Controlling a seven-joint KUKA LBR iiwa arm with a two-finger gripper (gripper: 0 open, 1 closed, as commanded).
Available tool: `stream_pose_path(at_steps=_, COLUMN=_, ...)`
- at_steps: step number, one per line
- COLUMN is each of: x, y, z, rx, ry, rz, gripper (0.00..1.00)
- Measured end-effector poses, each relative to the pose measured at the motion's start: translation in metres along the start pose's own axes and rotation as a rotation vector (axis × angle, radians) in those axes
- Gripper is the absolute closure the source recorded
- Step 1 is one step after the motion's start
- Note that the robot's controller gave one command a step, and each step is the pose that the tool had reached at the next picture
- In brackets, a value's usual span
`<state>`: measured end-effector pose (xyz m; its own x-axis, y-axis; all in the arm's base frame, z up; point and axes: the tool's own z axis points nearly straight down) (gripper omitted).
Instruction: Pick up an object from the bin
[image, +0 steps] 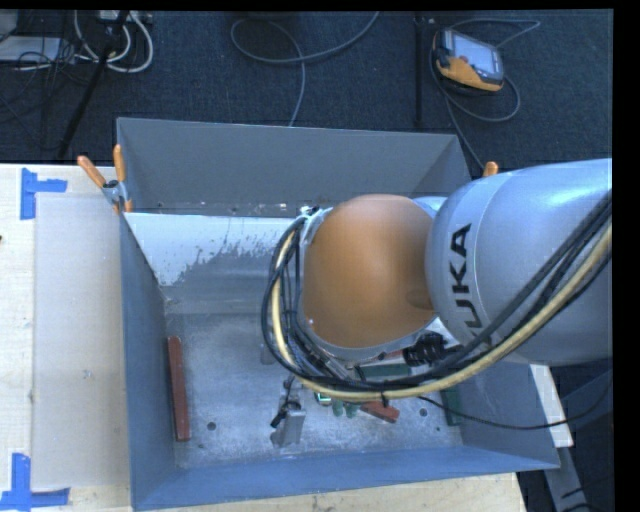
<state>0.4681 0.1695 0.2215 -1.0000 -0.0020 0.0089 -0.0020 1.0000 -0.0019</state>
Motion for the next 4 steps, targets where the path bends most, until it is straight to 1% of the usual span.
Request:
stream_pose_path(at_steps=1, x=-0.051, y=-0.076, z=0.06, rx=0.003, ry=-0.004, rz=0.021, gripper=0.0)
stream_pose_path(at_steps=2, x=-0.064, y=-0.139, z=0.153, rx=0.0, ry=-0.005, rz=-0.365, gripper=0.0)
stream_pose_path(at_steps=3, x=-0.065, y=-0.139, z=0.152, rx=-0.001, ry=-0.008, rz=-0.362, gripper=1.0)
stream_pose_path(at_steps=4, x=-0.037, y=-0.21, z=0.153, rx=0.001, ry=-0.003, rz=-0.471, gripper=1.0)
